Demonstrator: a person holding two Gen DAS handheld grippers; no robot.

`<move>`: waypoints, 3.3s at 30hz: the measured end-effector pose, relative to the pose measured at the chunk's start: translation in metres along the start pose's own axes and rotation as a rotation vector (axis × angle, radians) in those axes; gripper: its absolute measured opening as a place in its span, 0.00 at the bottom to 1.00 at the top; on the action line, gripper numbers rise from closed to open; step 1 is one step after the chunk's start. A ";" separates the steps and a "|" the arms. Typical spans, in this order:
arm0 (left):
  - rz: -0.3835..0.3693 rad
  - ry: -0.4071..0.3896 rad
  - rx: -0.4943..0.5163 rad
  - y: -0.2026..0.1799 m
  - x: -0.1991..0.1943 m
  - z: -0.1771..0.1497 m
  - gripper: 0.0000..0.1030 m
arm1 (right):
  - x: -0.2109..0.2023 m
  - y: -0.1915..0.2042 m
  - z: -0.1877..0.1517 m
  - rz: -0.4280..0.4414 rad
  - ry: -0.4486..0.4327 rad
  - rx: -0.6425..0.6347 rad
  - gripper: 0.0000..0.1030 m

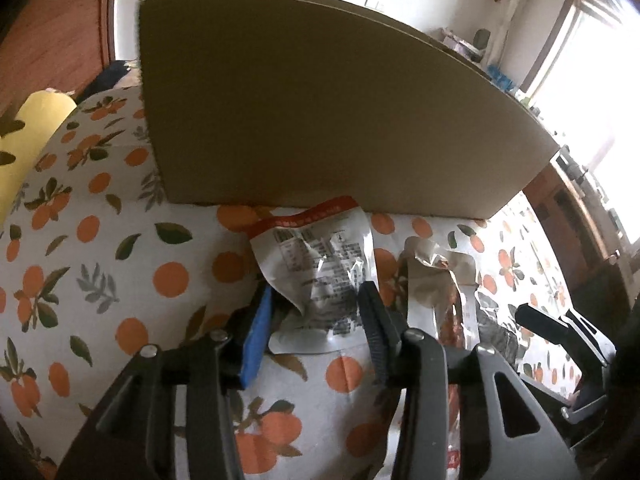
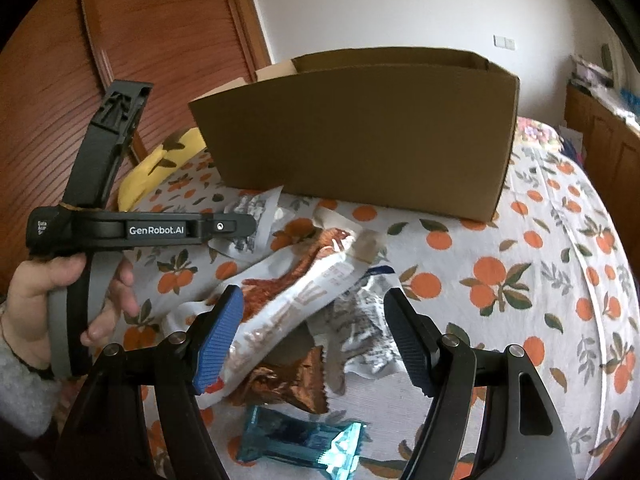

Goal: Organize snacks
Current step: 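Grasp the white-and-red bag with the left tool while the right lowers to the chicken-feet pack, then grasp the chicken-feet pack with the right tool and lift it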

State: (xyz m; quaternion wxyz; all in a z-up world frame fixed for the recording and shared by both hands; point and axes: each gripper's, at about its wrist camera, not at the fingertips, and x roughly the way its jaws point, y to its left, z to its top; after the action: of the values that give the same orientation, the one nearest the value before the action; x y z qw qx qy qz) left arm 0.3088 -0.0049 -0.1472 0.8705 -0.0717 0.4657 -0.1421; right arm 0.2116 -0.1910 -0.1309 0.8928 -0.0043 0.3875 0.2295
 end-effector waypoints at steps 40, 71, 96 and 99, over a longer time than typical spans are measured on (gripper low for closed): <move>0.023 -0.053 0.142 0.000 -0.011 -0.019 0.19 | 0.040 0.029 0.019 0.033 0.187 -0.001 0.72; -0.062 -0.078 0.115 0.029 -0.030 -0.034 0.19 | 0.083 0.050 0.029 -0.233 0.263 -0.083 0.88; -0.081 -0.067 0.113 0.028 -0.027 -0.034 0.19 | 0.088 0.047 0.035 -0.163 0.251 -0.136 0.59; -0.080 -0.067 0.113 0.027 -0.027 -0.034 0.19 | 0.084 0.048 0.037 -0.126 0.248 -0.134 0.49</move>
State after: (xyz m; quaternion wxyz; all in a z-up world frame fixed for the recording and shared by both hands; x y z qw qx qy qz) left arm 0.2711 0.0298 -0.1518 0.8820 -0.0456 0.4241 -0.2005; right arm 0.2675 -0.1065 -0.1549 0.8484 -0.1166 0.4776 0.1963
